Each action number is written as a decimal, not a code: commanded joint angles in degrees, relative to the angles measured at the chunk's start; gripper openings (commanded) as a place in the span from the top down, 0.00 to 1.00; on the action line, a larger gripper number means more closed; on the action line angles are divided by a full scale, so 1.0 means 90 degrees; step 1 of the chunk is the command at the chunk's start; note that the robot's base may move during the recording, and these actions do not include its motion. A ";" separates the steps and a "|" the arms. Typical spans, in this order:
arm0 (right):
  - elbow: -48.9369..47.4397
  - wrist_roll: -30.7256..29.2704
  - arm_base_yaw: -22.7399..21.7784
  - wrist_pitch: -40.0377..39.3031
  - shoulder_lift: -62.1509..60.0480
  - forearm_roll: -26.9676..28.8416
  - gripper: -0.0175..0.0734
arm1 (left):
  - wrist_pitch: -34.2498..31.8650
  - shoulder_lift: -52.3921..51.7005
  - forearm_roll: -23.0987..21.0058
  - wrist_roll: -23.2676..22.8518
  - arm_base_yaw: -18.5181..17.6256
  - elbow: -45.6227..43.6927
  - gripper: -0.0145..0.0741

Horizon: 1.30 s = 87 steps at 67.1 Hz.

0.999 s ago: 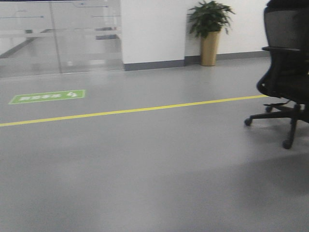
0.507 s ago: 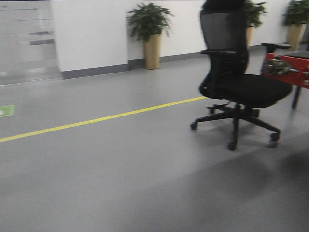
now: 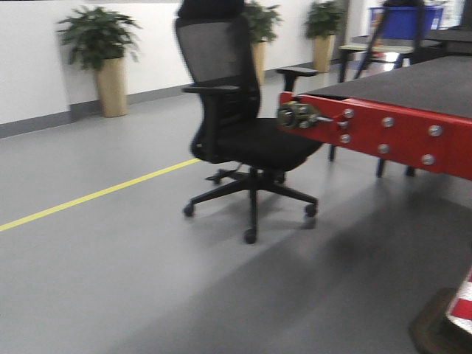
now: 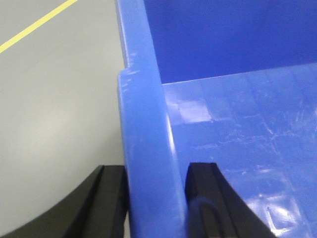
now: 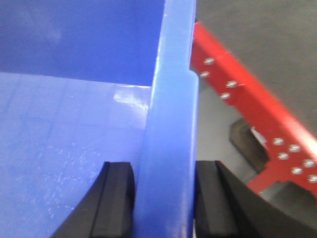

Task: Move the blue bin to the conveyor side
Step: 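Drive the base to the conveyor while holding the bin with both grippers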

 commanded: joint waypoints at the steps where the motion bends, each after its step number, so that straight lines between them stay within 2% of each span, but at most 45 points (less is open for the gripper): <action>1: -0.0127 -0.0129 0.0003 -0.0681 -0.0103 0.0095 0.89 | -0.0603 -0.0092 -0.0126 0.0094 -0.0079 -0.0143 0.86; 24: -0.0127 -0.0129 0.0003 -0.0697 -0.0103 0.0095 0.89 | -0.0603 -0.0092 0.0316 0.0094 -0.0079 -0.0143 0.86; 42: -0.0127 -0.0129 0.0003 -0.0697 -0.0103 0.0095 0.89 | -0.0603 -0.0092 0.0331 0.0094 -0.0079 -0.0143 0.86; 60: -0.0127 -0.0129 0.0003 -0.0726 -0.0103 0.0095 0.89 | -0.0603 -0.0092 0.0597 0.0094 -0.0079 -0.0143 0.86; 87: -0.0127 -0.0129 0.0003 -0.0726 -0.0103 0.0095 0.89 | -0.0603 -0.0092 0.0597 0.0094 -0.0079 -0.0143 0.86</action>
